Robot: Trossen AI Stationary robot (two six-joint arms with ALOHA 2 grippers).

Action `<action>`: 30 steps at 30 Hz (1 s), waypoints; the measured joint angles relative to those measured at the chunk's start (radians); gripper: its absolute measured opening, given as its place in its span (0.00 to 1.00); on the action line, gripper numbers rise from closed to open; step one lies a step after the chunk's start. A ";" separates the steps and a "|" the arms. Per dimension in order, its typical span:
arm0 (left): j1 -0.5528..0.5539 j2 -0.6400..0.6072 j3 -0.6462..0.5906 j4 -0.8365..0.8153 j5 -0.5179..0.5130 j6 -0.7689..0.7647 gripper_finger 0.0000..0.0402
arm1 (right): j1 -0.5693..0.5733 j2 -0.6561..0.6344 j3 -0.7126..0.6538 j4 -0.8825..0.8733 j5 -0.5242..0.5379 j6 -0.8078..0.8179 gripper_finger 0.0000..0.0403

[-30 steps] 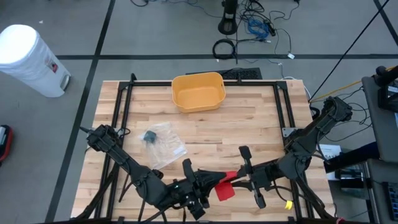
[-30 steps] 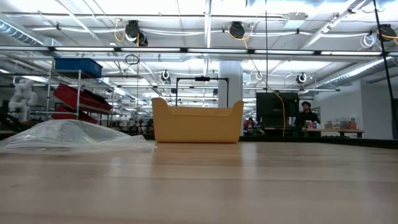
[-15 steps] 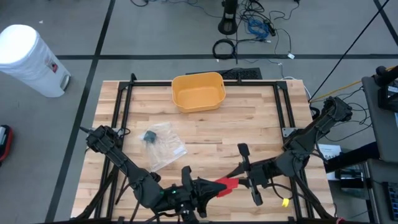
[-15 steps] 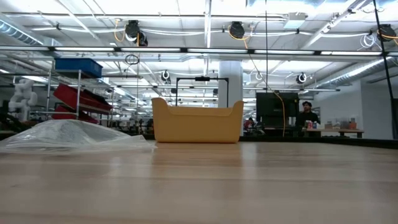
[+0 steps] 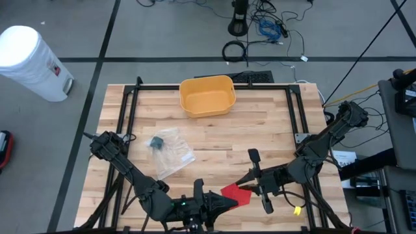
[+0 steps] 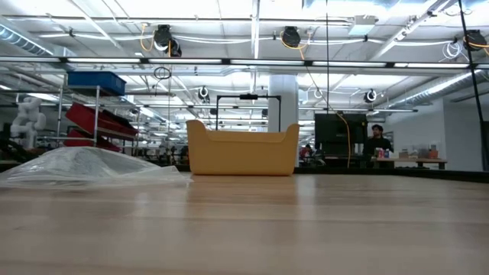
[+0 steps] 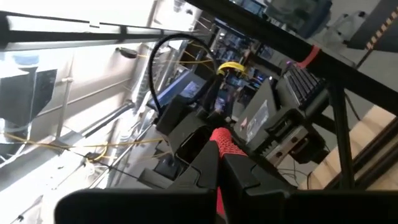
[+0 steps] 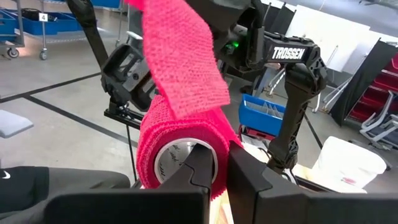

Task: Roll bandage
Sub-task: Roll the red bandage

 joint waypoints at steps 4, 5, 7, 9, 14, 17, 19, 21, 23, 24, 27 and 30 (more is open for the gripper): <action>0.000 0.000 0.000 -0.036 0.007 -0.024 0.01 | 0.000 0.000 0.000 0.000 0.001 0.000 0.05; 0.000 0.000 0.000 -0.040 0.015 -0.033 0.01 | 0.000 0.000 0.000 0.000 0.001 -0.001 0.05; 0.000 0.000 0.000 -0.047 0.035 -0.049 0.01 | 0.000 0.000 0.000 0.000 0.004 -0.005 0.05; -0.003 0.000 0.000 -0.052 0.050 -0.051 0.01 | 0.000 0.000 0.000 0.000 0.005 -0.007 0.05; -0.004 0.000 0.000 -0.066 0.054 -0.053 0.01 | 0.000 0.000 0.000 0.000 0.004 -0.007 0.05; -0.004 0.000 0.000 -0.080 0.064 -0.067 0.04 | 0.000 0.000 0.000 0.000 0.005 -0.007 0.05; -0.004 0.000 0.000 -0.084 0.074 -0.085 0.08 | 0.000 0.000 0.000 0.000 0.006 -0.007 0.05; -0.004 0.000 0.000 -0.082 0.077 -0.106 0.14 | 0.000 0.000 0.000 -0.001 0.008 -0.007 0.05; -0.004 0.000 0.000 -0.083 0.077 -0.126 0.21 | -0.001 0.000 0.000 -0.001 0.008 -0.007 0.05; -0.004 0.000 0.000 -0.083 0.077 -0.134 0.24 | -0.001 0.000 0.000 -0.001 0.008 -0.007 0.05; -0.004 0.000 0.000 -0.084 0.078 -0.162 0.32 | 0.000 0.000 0.000 -0.001 0.008 -0.008 0.05; -0.004 0.000 0.000 -0.084 0.090 -0.191 0.36 | 0.000 0.000 0.000 -0.001 0.008 -0.008 0.05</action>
